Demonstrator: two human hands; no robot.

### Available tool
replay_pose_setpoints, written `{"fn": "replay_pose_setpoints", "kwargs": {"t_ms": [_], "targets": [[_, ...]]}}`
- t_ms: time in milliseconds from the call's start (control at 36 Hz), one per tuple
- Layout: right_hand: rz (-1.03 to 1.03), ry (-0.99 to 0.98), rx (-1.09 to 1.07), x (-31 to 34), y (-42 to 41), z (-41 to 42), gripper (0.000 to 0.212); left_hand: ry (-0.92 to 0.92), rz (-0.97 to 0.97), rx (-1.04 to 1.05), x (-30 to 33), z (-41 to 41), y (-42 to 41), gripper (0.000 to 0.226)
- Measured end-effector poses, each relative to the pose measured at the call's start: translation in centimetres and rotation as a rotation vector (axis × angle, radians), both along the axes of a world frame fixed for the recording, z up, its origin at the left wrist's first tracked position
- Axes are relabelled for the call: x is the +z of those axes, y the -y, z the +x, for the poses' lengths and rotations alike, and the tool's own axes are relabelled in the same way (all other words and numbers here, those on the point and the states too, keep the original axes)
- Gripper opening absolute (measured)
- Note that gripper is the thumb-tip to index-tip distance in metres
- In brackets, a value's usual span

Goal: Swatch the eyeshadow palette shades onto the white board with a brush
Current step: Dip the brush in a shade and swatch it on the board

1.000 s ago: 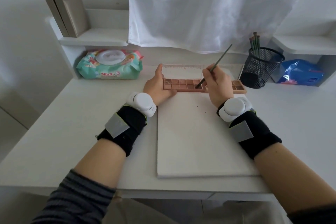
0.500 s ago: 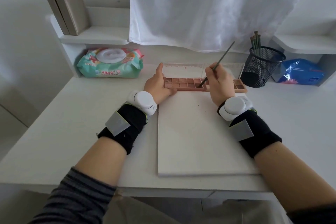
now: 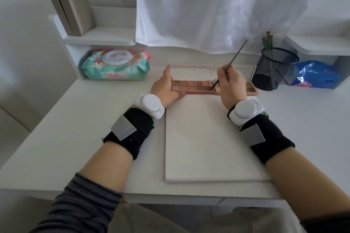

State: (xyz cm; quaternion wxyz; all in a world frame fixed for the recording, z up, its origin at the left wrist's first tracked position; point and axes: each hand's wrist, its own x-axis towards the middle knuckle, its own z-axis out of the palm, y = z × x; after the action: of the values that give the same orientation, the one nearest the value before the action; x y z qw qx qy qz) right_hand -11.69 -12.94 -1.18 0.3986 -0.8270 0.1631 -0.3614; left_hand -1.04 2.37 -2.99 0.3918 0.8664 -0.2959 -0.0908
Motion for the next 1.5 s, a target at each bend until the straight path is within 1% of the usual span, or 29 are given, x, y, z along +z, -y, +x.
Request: {"fn": "replay_pose_setpoints", "kwargs": {"t_ms": [111,278,389,528,611,750,861,1028,1083,1167,1278,1361,1444,1500], "targets": [[0.028,0.022,0.011,0.0,0.0,0.1,0.016,0.001,-0.003,0.000,-0.1,0.1,0.0,0.097],[-0.025,-0.020,0.011,-0.1,0.2,0.1,0.017,-0.004,-0.009,0.000,-0.1,0.1,0.1,0.096],[-0.041,-0.009,0.009,0.0,0.1,0.1,0.018,-0.005,-0.010,-0.001,-0.2,0.1,0.1,0.097],[-0.023,0.022,0.062,-0.5,0.1,0.4,0.014,-0.005,-0.012,-0.005,-0.2,0.1,0.0,0.097],[-0.009,-0.018,0.102,-0.9,0.5,0.6,0.014,0.002,-0.011,-0.007,-0.1,0.1,0.0,0.096],[-0.020,-0.050,0.086,-1.0,0.7,0.8,0.024,0.008,-0.010,-0.006,-0.2,0.2,0.0,0.096],[-0.001,-0.052,0.076,-0.7,0.5,0.6,0.025,0.004,-0.015,-0.006,-0.4,0.4,0.1,0.097],[0.019,0.033,0.051,-0.4,0.2,0.3,0.015,-0.006,-0.029,-0.006,-0.4,0.3,0.0,0.095],[0.015,0.025,0.062,-0.5,0.4,0.4,0.015,-0.007,-0.031,-0.004,-0.4,0.3,0.0,0.095],[0.063,-0.012,0.101,-0.9,0.7,0.6,0.021,-0.012,-0.029,-0.001,-0.5,0.4,0.0,0.095],[0.058,-0.057,0.079,-0.8,0.5,0.5,0.022,-0.022,-0.029,-0.005,-0.6,0.6,0.0,0.097],[0.056,-0.041,0.072,-0.5,0.3,0.4,0.023,-0.025,-0.021,-0.003,-0.6,0.6,0.0,0.097],[0.044,0.009,0.062,-0.4,0.2,0.3,0.018,-0.033,-0.020,0.000,-0.5,0.4,0.0,0.098],[0.043,0.030,0.063,-0.2,0.1,0.2,0.016,-0.043,-0.012,-0.002,-0.3,0.2,-0.1,0.103]]}}
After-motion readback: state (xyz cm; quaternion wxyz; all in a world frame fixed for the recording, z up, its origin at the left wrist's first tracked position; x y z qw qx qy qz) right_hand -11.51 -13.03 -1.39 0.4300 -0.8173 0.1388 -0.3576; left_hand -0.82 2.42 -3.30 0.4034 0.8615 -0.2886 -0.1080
